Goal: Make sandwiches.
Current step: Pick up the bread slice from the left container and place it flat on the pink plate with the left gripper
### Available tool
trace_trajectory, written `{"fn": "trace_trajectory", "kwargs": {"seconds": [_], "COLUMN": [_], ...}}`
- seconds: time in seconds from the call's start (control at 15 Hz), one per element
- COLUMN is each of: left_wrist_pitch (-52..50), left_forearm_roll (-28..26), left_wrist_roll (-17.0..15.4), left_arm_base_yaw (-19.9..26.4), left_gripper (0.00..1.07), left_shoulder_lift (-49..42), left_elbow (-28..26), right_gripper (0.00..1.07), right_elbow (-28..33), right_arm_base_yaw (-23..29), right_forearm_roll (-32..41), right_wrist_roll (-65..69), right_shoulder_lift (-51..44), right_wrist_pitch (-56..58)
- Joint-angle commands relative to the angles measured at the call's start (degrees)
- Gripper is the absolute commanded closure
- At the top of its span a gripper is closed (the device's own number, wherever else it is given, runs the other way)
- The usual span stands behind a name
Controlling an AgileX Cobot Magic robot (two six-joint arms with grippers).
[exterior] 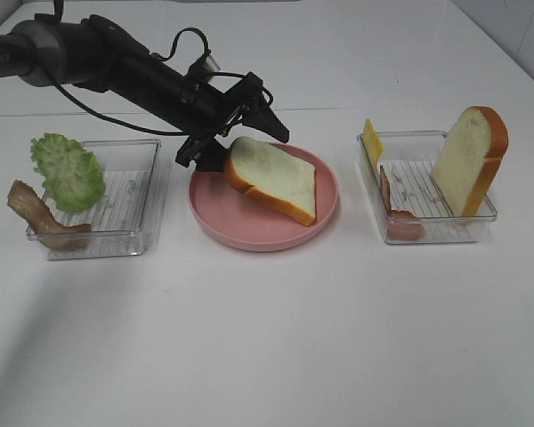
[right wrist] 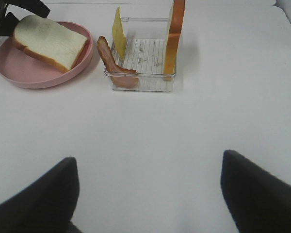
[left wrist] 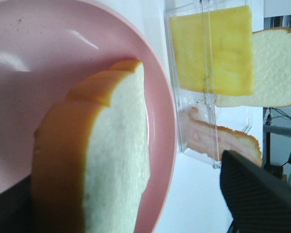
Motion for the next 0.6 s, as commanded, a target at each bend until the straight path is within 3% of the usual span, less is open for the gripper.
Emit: {"fn": "trace_trajectory", "kwargs": {"seconds": [0.07, 0.2, 0.4, 0.6], "left_wrist_pitch": [2.06, 3.61, 8.65, 14.73], "left_forearm_roll": [7.16, 19.48, 39.48, 45.78], "left_wrist_roll": [0.97, -4.01, -15.7, -22.8], "left_arm_base_yaw": [-0.74, -2.81, -6.53, -7.56], "left_gripper": [0.21, 0.21, 0.22, 0.22], "left_shoulder_lift": [-0.11, -0.11, -0.11, -0.11], "left_elbow": [-3.5, -8.31, -16.79, -24.75], "right_gripper": [0.31, 0.31, 0.31, 0.31], "right_elbow": [0.06, 0.06, 0.06, 0.06], "right_arm_base_yaw": [-0.4, -0.4, -0.4, -0.4], "right_forearm_roll": [0.17, 0.17, 0.17, 0.17], "right_wrist_roll": [-0.34, -0.34, -0.34, -0.34], "right_shoulder_lift": [-0.74, -0.74, -0.74, -0.74], "right_wrist_pitch": [-0.52, -0.52, -0.52, -0.52]}}
